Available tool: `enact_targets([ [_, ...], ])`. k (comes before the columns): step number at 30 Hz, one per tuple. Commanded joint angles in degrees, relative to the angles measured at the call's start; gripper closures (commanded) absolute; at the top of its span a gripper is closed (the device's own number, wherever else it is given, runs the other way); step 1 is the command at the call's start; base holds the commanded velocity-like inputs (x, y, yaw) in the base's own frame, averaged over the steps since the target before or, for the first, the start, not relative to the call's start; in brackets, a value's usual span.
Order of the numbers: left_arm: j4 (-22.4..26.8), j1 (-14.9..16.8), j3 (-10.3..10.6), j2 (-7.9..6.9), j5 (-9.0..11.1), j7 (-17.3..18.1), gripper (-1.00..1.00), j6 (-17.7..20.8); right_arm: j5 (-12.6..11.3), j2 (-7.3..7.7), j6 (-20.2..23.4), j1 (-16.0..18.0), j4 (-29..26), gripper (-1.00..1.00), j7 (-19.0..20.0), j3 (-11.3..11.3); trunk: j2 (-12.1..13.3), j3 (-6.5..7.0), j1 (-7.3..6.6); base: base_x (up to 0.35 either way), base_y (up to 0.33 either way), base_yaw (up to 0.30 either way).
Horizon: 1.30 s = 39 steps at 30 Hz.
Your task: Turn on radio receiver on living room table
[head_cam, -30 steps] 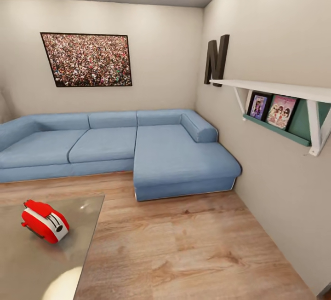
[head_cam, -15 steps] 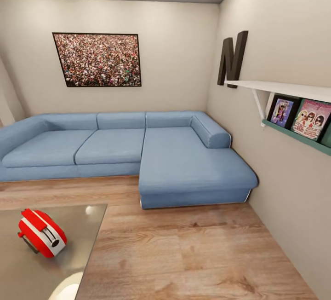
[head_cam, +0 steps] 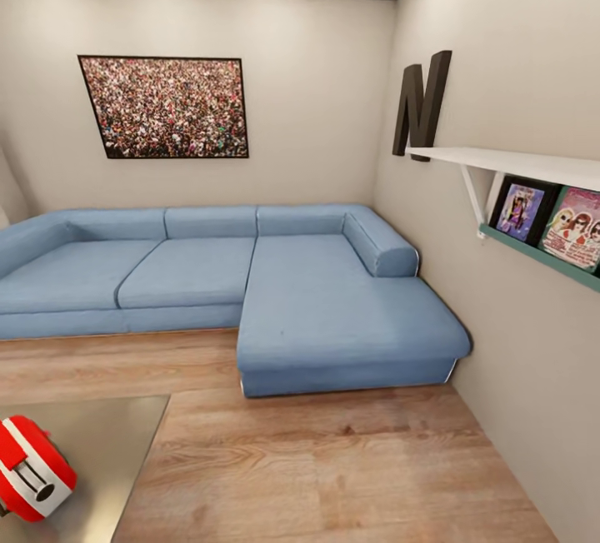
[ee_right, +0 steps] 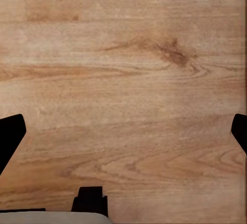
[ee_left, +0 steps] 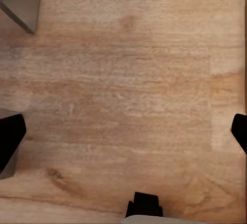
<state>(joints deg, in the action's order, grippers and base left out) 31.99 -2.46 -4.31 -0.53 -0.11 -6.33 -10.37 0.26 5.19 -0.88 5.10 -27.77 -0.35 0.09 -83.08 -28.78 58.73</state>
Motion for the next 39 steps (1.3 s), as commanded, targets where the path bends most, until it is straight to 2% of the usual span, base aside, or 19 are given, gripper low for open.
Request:
enact_targets([
  [1, 0.0, 0.0, 0.0, 0.0, 0.0, 0.0, -1.0, 0.0, 0.0, 0.0, 0.0, 0.0, 0.0, -1.0, 0.0, 0.0, 0.0, 0.0, 0.0, 0.322, -0.155, 0.0],
  [14, 0.0, 0.0, 0.0, 0.0, 0.0, 0.0, -1.0, 0.0, 0.0, 0.0, 0.0, 0.0, 0.0, -1.0, 0.0, 0.0, 0.0, 0.0, 0.0, 0.322, -0.154, 0.006],
  [21, 0.0, 0.0, 0.0, 0.0, 0.0, 0.0, -1.0, 0.0, 0.0, 0.0, 0.0, 0.0, 0.0, -1.0, 0.0, 0.0, 0.0, 0.0, 0.0, 0.306, -0.117, 0.194],
  [39, 0.0, 0.0, 0.0, 0.08, 0.0, 0.0, -1.0, -0.2, 0.0, 0.0, 0.0, 0.0, 0.0, -1.0, 0.0, 0.0, 0.0, 0.0, 0.0, 0.021, -0.005, 0.254],
])
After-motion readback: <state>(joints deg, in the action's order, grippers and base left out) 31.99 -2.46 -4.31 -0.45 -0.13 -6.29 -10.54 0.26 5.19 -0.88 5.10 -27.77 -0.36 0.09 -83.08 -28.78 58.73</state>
